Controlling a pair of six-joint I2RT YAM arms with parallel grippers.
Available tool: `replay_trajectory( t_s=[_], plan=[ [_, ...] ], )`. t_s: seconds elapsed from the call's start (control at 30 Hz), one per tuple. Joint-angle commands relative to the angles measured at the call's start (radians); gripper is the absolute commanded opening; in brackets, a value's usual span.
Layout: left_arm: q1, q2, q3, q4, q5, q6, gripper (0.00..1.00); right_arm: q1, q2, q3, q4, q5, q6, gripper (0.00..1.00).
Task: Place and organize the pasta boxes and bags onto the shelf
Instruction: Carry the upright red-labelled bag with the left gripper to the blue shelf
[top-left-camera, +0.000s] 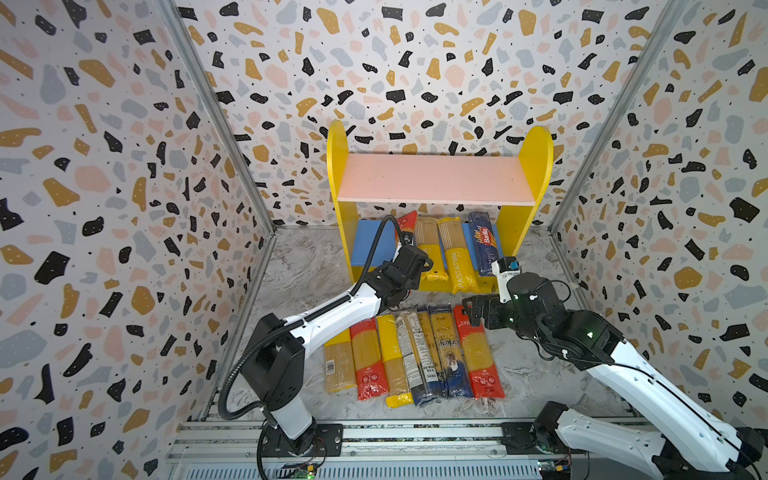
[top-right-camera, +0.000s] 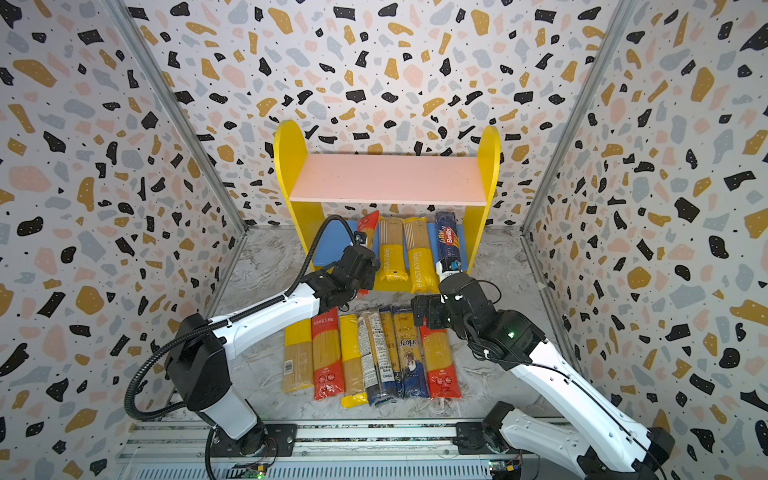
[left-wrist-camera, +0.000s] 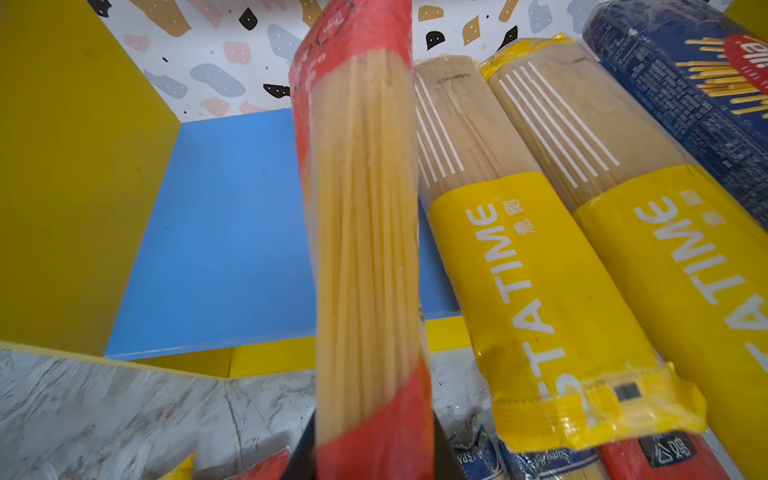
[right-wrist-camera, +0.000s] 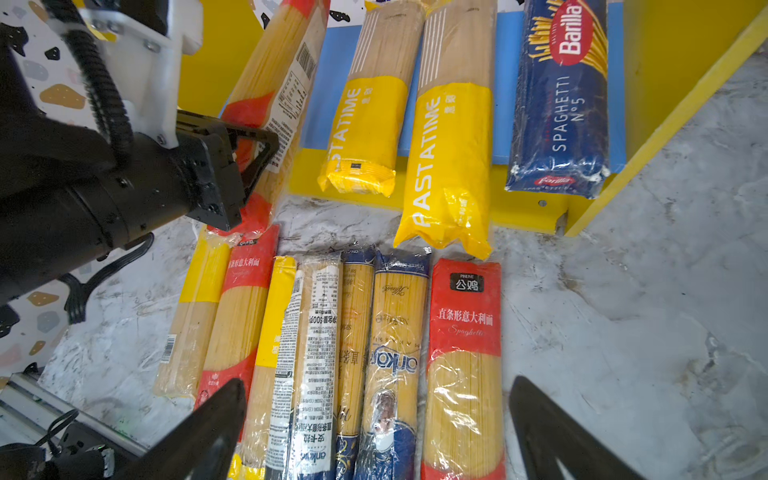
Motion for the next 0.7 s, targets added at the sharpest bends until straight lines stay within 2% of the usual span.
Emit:
replay_trajectory(
  t_s=[0.0,0.33,0.67],
  plan=[
    [0.014,-0.001,0.100,0.120,-0.066,-0.004,0.00,-0.037,-0.011,0.036,-0.020,-0.038,-0.034,0.99],
    [0.034,0.133,0.268,0.031,-0.118,0.001,0.00,-0.137,-0.011,0.037,-0.018,-0.109,-0.084,0.99],
    [0.056,0.192,0.322,-0.025,-0.144,-0.004,0.00,-0.217,0.011,0.037,0.003,-0.178,-0.119,0.99]
  ],
)
